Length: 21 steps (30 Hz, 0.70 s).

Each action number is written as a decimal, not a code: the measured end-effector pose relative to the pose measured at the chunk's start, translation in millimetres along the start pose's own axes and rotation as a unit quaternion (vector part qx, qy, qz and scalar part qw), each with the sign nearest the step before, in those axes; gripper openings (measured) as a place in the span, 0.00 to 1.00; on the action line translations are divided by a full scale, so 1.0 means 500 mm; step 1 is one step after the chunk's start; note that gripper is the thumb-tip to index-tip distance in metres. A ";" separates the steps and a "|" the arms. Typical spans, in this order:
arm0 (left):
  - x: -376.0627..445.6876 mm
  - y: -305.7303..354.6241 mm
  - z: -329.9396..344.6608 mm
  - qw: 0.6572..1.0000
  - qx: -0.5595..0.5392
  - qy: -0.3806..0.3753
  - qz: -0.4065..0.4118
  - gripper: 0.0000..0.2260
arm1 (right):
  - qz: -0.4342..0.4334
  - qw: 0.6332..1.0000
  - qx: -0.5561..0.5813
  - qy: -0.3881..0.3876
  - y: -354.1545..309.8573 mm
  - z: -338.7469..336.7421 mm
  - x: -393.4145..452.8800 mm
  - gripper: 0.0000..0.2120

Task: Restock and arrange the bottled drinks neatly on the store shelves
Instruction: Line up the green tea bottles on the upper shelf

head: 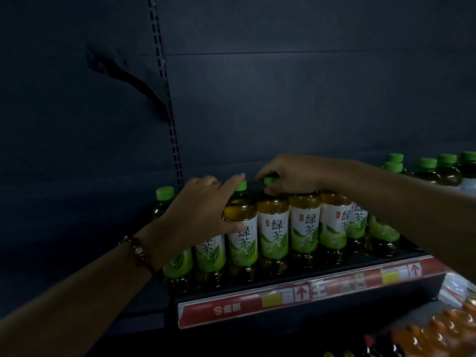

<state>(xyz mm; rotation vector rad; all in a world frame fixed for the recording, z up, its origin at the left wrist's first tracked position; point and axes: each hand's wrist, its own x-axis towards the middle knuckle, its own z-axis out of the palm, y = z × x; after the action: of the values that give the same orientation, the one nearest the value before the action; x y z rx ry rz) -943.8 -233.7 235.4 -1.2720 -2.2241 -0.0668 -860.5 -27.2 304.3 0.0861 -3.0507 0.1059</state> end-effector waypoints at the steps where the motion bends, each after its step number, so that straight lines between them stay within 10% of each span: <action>1: 0.001 0.000 -0.001 1.000 -0.002 -0.001 0.003 0.46 | 0.001 1.000 0.002 -0.004 0.003 0.000 -0.004 0.23; 9: 0.072 0.084 -0.012 0.995 0.070 0.025 0.068 0.45 | 0.096 0.994 -0.037 -0.026 0.077 -0.017 -0.041 0.28; 21: 0.084 0.127 0.020 0.992 0.103 0.059 0.036 0.37 | 0.016 0.999 -0.015 -0.025 0.132 -0.026 -0.070 0.28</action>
<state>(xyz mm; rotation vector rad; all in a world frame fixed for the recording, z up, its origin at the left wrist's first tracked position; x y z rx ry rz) -913.3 -163.2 233.3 -1.2007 -2.0253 0.1093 -828.6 41.2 309.7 0.0385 -3.1041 0.0608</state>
